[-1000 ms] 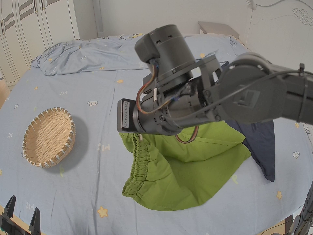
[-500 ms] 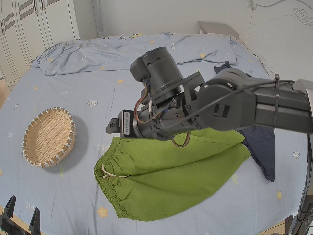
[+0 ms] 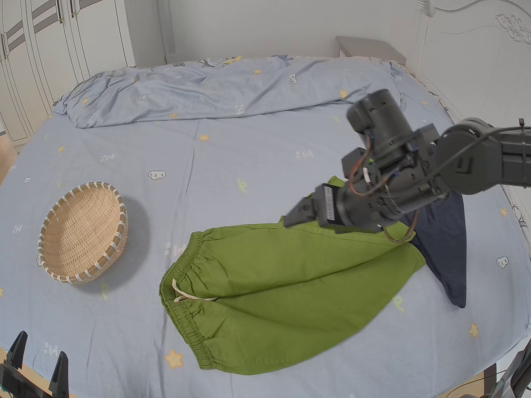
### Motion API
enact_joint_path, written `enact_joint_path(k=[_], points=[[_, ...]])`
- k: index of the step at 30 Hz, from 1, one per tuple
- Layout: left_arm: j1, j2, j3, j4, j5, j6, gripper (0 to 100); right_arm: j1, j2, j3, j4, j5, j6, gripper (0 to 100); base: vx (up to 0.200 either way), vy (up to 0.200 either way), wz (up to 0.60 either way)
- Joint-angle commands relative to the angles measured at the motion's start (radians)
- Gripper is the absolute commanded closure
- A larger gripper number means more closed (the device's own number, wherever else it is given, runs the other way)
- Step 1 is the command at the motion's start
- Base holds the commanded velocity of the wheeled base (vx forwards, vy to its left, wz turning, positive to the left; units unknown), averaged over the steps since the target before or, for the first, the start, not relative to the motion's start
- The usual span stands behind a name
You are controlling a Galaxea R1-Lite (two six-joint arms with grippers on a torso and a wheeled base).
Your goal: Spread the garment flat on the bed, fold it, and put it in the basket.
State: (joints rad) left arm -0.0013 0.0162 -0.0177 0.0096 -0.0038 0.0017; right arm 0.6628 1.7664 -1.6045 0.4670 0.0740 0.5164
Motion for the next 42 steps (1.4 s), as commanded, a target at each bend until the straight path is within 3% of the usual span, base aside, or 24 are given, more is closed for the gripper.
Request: enact_joint_path(k=[1, 7, 13, 14, 15, 16, 17, 18, 19, 21, 22, 24, 30, 32, 33, 36, 40, 42], points=[[0.0, -0.015, 0.013, 0.001, 0.001, 0.001, 0, -0.166, -0.212, 0.35, -0.1, 0.09, -0.119, 0, 0.0, 0.0, 0.0], [0.0, -0.016, 0.015, -0.002, 0.002, 0.009, 0, -0.229, -0.291, 0.586, -0.349, 0.115, -0.134, 0, 0.0, 0.0, 0.0], [0.0, -0.016, 0.013, -0.008, 0.004, 0.018, 0, -0.23, -0.303, 0.61, -0.375, 0.132, -0.136, 0, 0.0, 0.0, 0.0], [-0.008, 0.022, -0.133, -0.06, -0.007, -0.054, 0, -0.233, -0.304, 0.609, -0.373, 0.132, -0.139, 0, 0.0, 0.0, 0.0], [-0.042, 0.128, -0.38, -0.076, 0.013, -0.247, 0, -0.235, -0.306, 0.61, -0.373, 0.132, -0.141, 0, 0.0, 0.0, 0.0], [-0.066, 0.196, -0.535, -0.046, 0.018, -0.382, 0, -0.235, -0.306, 0.61, -0.373, 0.132, -0.141, 0, 0.0, 0.0, 0.0], [-0.08, 0.232, -0.62, -0.013, 0.018, -0.448, 0, -0.235, -0.306, 0.61, -0.373, 0.132, -0.141, 0, 0.0, 0.0, 0.0], [-0.102, 0.314, -0.76, 0.104, -0.008, -0.482, 0, -0.235, -0.306, 0.612, -0.373, 0.132, -0.141, 0, 0.0, 0.0, 0.0], [-0.121, 0.361, -0.786, 0.181, -0.041, -0.471, 0, -0.235, -0.309, 0.614, -0.372, 0.132, -0.141, 0, 0.0, 0.0, 0.0], [-0.169, 0.442, -0.771, 0.3, -0.127, -0.437, 0, -0.236, -0.324, 0.627, -0.37, 0.132, -0.141, 0, 0.0, 0.0, 0.0], [-0.169, 0.442, -0.771, 0.3, -0.127, -0.437, 0, -0.236, -0.324, 0.627, -0.37, 0.132, -0.141, 0, 0.0, 0.0, 0.0], [-0.232, 0.547, -0.636, 0.322, -0.225, -0.417, 0, -0.25, -0.361, 0.656, -0.37, 0.132, -0.141, 0, 0.0, 0.0, 0.0], [-0.404, 0.824, -0.39, 0.078, -0.349, -0.417, 0, -0.262, -0.39, 0.707, -0.37, 0.132, -0.141, 0, 0.0, 0.0, 0.0], [-0.424, 0.877, -0.361, 0.029, -0.355, -0.413, 0, -0.267, -0.389, 0.712, -0.372, 0.132, -0.141, 0, 0.0, 0.0, 0.0], [-0.451, 1.012, -0.321, -0.083, -0.355, -0.411, 0, -0.272, -0.387, 0.721, -0.372, 0.132, -0.141, 0, 0.0, 0.0, 0.0], [-0.436, 1.2, -0.318, -0.211, -0.337, -0.41, 0, -0.275, -0.387, 0.739, -0.373, 0.13, -0.141, 0, 0.0, 0.0, 0.0], [-0.398, 1.398, -0.301, -0.347, -0.214, -0.384, 0, -0.284, -0.387, 0.744, -0.373, 0.13, -0.142, 0, 0.0, 0.0, 0.0], [-0.394, 1.423, -0.269, -0.378, -0.212, -0.374, 0, -0.293, -0.387, 0.744, -0.375, 0.13, -0.144, 0, 0.0, 0.0, 0.0]])
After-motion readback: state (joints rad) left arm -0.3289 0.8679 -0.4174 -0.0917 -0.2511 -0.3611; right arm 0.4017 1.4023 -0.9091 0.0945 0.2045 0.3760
